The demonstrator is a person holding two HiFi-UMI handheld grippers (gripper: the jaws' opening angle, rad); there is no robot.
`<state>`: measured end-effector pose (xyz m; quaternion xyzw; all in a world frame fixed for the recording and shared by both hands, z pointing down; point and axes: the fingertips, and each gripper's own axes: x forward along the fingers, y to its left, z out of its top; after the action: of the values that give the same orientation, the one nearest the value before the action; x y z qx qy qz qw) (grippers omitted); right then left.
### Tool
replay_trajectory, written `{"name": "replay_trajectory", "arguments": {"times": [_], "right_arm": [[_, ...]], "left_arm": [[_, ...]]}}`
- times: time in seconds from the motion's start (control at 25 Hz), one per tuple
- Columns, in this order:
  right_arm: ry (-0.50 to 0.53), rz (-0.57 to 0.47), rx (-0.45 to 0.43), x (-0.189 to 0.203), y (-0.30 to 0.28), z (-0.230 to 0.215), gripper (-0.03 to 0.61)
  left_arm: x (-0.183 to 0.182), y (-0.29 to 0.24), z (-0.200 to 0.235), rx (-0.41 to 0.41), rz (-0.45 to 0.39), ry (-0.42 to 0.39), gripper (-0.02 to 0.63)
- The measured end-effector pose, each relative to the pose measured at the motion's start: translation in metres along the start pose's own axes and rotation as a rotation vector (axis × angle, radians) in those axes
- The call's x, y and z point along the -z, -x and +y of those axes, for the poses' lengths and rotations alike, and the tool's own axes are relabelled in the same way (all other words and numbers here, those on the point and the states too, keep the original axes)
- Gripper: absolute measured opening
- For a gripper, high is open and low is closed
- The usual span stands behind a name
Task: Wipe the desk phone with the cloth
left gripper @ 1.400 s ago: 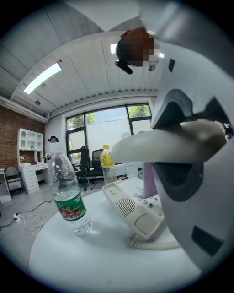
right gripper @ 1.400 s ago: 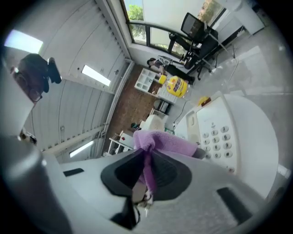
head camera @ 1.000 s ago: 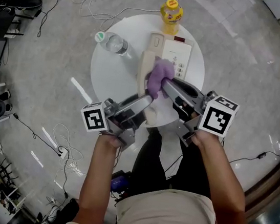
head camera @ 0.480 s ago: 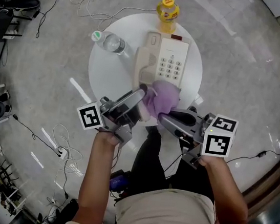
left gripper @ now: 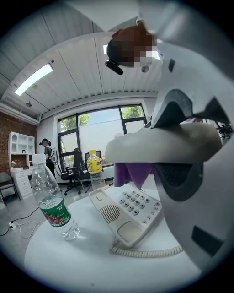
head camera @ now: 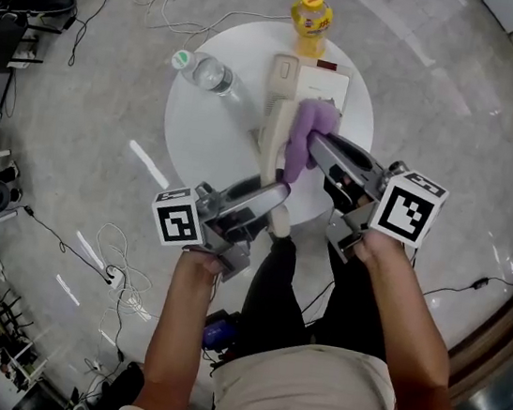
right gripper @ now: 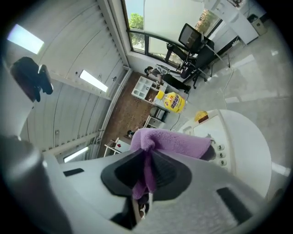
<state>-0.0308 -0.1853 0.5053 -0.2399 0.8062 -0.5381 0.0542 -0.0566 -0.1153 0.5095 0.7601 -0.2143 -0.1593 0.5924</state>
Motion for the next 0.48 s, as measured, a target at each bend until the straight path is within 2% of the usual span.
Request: {"name": "replay_trajectory", "arguments": {"times": [0.12, 0.32, 0.48], "right_arm": [[-0.005, 0.034, -0.022, 0.003, -0.004, 0.006, 0.040], [-0.016, 0.205, -0.103, 0.052, 0.001, 0.026, 0.040], [-0.037, 0.235, -0.108, 0.074, 0.016, 0.031, 0.038]], "left_arm": [[-0.004, 0.002, -0.001, -0.002, -0.029, 0.006, 0.212], [-0.019, 0.010, 0.005, -0.031, -0.078, -0.003, 0.212], [-0.020, 0.010, 0.009, -0.066, -0.051, -0.046, 0.212]]}}
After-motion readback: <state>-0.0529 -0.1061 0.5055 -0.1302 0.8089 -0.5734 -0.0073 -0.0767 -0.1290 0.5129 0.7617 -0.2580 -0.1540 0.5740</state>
